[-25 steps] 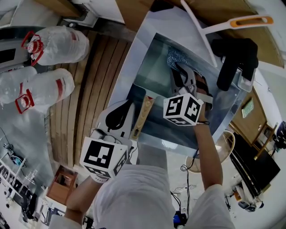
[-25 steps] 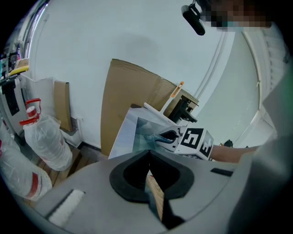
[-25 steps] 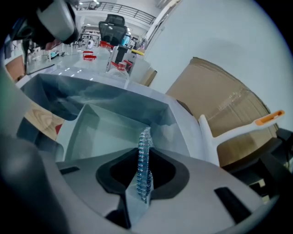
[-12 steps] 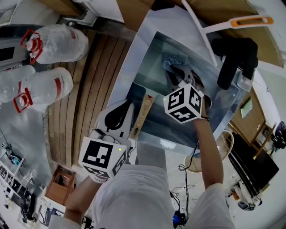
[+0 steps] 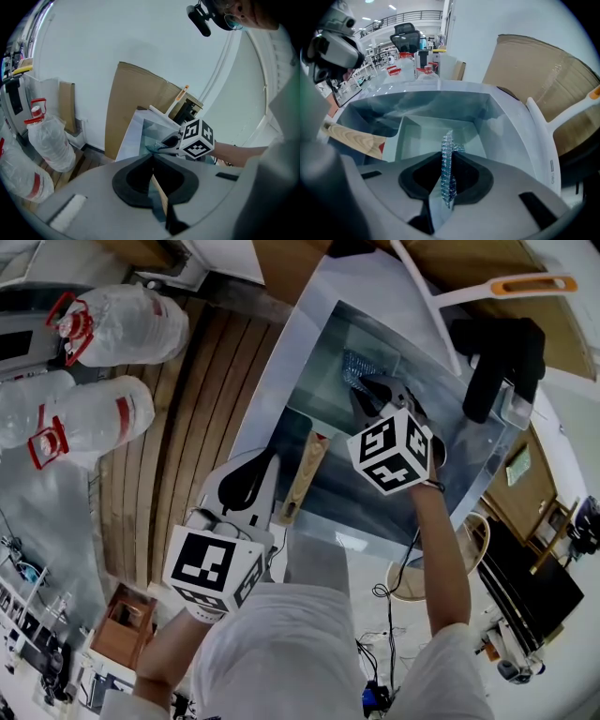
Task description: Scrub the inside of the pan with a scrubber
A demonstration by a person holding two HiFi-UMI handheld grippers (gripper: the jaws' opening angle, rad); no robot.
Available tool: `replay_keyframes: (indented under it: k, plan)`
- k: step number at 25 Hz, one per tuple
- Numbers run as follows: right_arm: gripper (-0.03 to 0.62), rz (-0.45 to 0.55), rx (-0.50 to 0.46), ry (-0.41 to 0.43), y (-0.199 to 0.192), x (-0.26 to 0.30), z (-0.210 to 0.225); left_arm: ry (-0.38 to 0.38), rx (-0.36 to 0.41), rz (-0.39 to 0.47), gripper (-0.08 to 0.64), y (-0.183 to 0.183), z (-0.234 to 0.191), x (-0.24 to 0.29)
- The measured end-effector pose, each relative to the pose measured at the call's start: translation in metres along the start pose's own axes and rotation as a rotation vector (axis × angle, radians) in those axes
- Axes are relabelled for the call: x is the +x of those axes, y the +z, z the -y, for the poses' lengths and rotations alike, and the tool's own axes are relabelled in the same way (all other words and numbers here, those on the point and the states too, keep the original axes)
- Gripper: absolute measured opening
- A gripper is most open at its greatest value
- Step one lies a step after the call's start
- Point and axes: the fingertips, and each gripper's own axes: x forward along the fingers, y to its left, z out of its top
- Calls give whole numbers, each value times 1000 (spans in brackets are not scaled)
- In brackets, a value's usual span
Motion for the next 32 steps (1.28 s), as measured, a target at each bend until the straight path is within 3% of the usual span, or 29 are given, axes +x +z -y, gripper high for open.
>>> replay_keyframes:
  k: [12,28,32]
  plan:
    - [60,10,157,231,7,-26,-35,-2,-4,18,6,2,-5,-9]
    - [60,-32,250,532,15,-59,-60,-4,-17,34,6,6,-10,-16]
    - [60,-72,249,573,13,-62,-58,-3,-21,32,6,4,-11,-18]
